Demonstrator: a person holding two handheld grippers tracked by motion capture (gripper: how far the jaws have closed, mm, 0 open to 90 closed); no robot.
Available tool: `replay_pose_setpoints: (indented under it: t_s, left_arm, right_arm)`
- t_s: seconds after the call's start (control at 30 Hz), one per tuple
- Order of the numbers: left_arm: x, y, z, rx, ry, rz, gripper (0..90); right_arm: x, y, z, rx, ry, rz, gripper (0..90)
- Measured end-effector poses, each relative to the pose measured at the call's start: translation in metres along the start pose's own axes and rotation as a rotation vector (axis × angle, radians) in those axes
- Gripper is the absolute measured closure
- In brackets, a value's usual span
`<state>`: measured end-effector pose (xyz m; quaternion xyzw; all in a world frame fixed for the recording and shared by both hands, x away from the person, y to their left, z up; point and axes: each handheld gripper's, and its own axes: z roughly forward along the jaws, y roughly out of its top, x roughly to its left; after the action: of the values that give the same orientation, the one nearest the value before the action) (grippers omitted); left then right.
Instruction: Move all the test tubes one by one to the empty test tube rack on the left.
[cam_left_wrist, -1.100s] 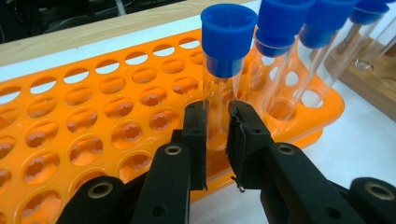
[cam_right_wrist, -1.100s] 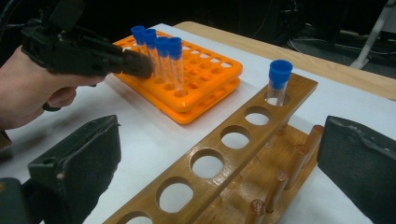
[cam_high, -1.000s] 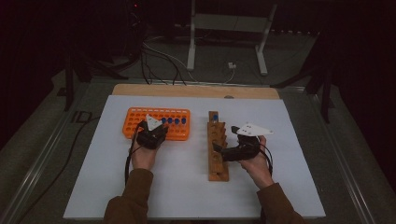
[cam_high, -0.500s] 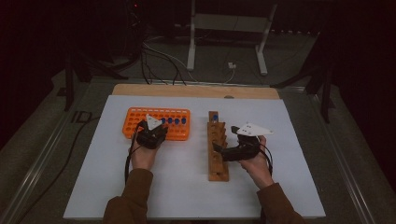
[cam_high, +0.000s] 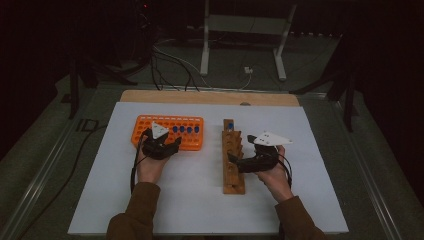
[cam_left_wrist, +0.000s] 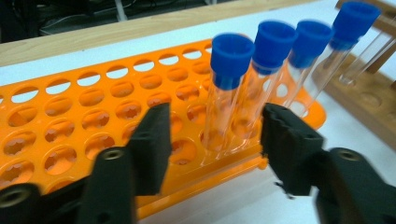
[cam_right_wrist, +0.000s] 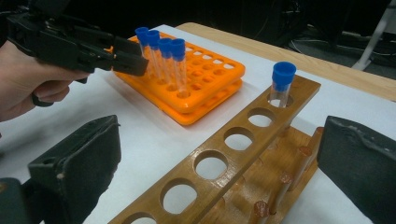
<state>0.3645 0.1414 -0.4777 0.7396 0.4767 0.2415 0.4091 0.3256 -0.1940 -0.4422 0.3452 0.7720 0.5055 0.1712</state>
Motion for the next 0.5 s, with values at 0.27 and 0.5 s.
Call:
replay_pose_setpoints:
  t_s: [0.27, 0.5]
  left_arm:
    - [-0.002, 0.002, -0.011, -0.038, -0.020, -0.017, 17.5]
    - [-0.005, 0.002, -0.022, -0.053, -0.048, -0.019, 8.0]
  right_arm:
    - [0.000, 0.000, 0.000, -0.004, 0.001, 0.002, 0.4]
    - [0.000, 0.000, 0.000, -0.003, 0.003, 0.001, 0.4]
